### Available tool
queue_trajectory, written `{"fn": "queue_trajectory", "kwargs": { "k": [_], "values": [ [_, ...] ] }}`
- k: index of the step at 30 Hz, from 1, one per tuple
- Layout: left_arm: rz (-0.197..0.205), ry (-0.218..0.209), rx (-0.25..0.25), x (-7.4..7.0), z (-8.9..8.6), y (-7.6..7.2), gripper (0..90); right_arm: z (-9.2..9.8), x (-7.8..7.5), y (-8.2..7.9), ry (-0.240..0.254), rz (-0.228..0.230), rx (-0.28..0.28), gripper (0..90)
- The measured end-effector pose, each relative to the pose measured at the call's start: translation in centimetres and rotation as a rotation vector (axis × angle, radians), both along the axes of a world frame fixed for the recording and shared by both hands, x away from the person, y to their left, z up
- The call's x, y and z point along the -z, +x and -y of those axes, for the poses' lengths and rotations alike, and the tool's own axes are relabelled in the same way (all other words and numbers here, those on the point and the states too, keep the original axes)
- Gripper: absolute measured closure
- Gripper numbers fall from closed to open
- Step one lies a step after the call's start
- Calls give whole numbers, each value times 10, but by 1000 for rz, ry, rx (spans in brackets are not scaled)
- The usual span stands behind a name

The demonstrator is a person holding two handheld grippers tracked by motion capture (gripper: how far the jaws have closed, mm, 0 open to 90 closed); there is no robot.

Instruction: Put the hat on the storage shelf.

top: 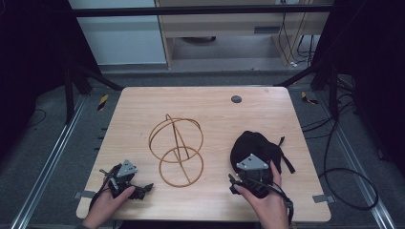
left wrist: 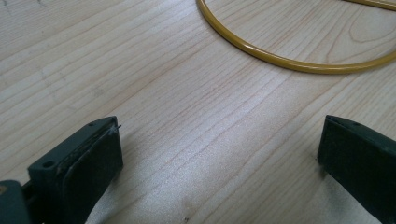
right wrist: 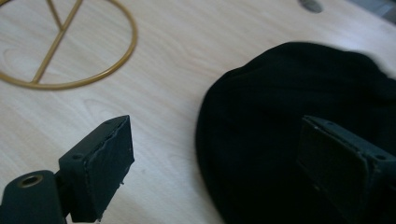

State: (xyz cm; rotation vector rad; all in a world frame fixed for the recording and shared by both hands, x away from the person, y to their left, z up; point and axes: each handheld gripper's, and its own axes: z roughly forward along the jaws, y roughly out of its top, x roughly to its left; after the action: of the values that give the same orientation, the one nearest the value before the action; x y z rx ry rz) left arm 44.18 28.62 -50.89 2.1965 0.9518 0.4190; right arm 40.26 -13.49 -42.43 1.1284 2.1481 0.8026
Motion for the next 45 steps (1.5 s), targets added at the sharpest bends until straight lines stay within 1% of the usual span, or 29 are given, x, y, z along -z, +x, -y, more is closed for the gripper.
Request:
{"fn": "queue_trajectory", "kwargs": {
  "k": [2,4,5,7,8,9,11,14,15,17,19,20,21,23,25,26,27,29,30,31,32,33,35,39,41,44,45],
  "values": [
    [1,2,1,0,0,0,0,3,-9,1,-6,3,5,105],
    [1,2,1,0,0,0,0,5,-19,3,-31,1,1,98],
    [1,2,1,0,0,0,0,5,-19,3,-31,1,1,98],
    [1,1,1,0,0,0,0,8,-30,9,-58,-31,-5,92],
    [1,2,2,0,0,0,0,9,-32,11,-67,-42,-10,90],
    [1,2,2,0,0,0,0,10,-34,14,-84,-67,-13,87],
    [1,2,2,0,0,0,0,13,-37,19,-100,-92,-13,90],
    [1,2,1,0,0,0,0,20,-41,28,-115,-148,-33,94],
    [1,2,1,0,0,0,0,22,-42,32,-130,-174,-32,103],
    [1,2,2,0,0,0,0,25,-45,37,-149,-182,-29,110],
    [1,2,2,0,0,0,0,27,-47,40,-156,-187,-37,109],
    [1,2,2,0,0,0,0,30,-52,47,-168,-210,-52,98],
    [1,2,2,0,0,0,0,30,-52,47,-168,-210,-52,98],
    [1,2,2,0,0,0,0,36,-59,56,-180,-232,-62,95],
    [1,2,2,0,0,0,0,39,-64,61,-198,-231,-60,123],
    [1,2,2,0,0,0,0,41,-66,64,-195,-238,-57,139],
    [1,2,2,0,0,0,0,45,-69,70,-198,-245,-64,180],
    [1,2,2,0,0,0,0,47,-70,74,-201,-248,-77,239],
    [1,2,2,0,0,0,0,47,-70,74,-201,-248,-77,239],
    [1,2,2,0,0,0,0,48,-69,77,-201,-261,-87,241],
    [1,2,2,0,0,0,0,48,-67,81,-201,-284,-99,265],
    [1,2,2,0,0,0,0,47,-65,83,-203,-301,-106,270],
    [1,2,2,0,0,0,0,46,-61,88,-212,-326,-98,290],
    [1,1,2,0,0,0,0,45,-58,96,-214,-343,-92,298],
    [1,2,2,0,0,0,0,47,-55,105,-203,-370,-80,301],
    [1,2,2,0,0,0,0,48,-54,109,-194,-382,-74,307],
    [1,2,2,0,0,0,0,49,-52,114,-179,-408,-67,308]
  ]
}}
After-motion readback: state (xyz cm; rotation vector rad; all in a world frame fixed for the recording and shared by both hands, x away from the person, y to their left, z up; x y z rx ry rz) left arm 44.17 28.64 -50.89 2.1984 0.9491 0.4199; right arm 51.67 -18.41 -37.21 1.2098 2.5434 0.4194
